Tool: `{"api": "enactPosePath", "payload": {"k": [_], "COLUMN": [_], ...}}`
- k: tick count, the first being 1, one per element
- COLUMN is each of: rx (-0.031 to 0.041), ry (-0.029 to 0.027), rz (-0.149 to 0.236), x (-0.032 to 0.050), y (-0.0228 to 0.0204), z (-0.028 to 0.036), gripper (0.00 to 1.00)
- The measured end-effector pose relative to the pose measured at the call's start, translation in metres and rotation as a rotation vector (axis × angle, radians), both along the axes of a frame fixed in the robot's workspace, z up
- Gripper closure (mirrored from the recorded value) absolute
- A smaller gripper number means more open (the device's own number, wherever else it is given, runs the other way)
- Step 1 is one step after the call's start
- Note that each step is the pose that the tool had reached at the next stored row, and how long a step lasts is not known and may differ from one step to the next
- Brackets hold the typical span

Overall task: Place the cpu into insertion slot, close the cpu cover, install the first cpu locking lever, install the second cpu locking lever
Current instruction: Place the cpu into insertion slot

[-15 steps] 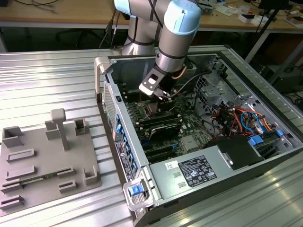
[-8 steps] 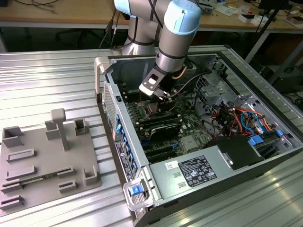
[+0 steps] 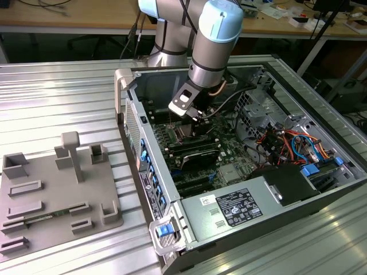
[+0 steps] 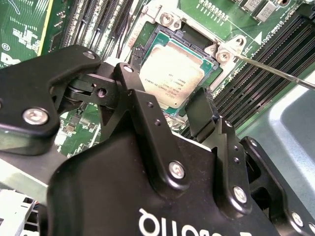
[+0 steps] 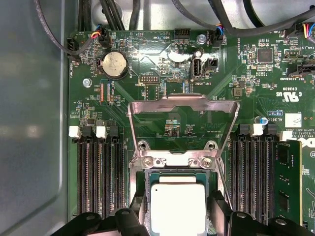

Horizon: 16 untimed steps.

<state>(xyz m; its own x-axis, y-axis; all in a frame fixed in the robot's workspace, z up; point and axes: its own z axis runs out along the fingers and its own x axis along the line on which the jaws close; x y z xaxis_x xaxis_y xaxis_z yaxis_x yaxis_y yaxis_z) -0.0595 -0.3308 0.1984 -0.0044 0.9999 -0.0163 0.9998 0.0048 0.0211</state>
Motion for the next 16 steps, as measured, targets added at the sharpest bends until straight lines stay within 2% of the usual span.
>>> {"api": "enactPosePath", "payload": {"k": [6,16], "rx": [0.0000,0.0001], "ry": [0.0000,0.0000], "rz": [0.000,0.000], "x": [0.0000,0.0000], "y": [0.0001,0.0002], "z": [0.0004,0.0064], "gripper": [0.37,0.37]}}
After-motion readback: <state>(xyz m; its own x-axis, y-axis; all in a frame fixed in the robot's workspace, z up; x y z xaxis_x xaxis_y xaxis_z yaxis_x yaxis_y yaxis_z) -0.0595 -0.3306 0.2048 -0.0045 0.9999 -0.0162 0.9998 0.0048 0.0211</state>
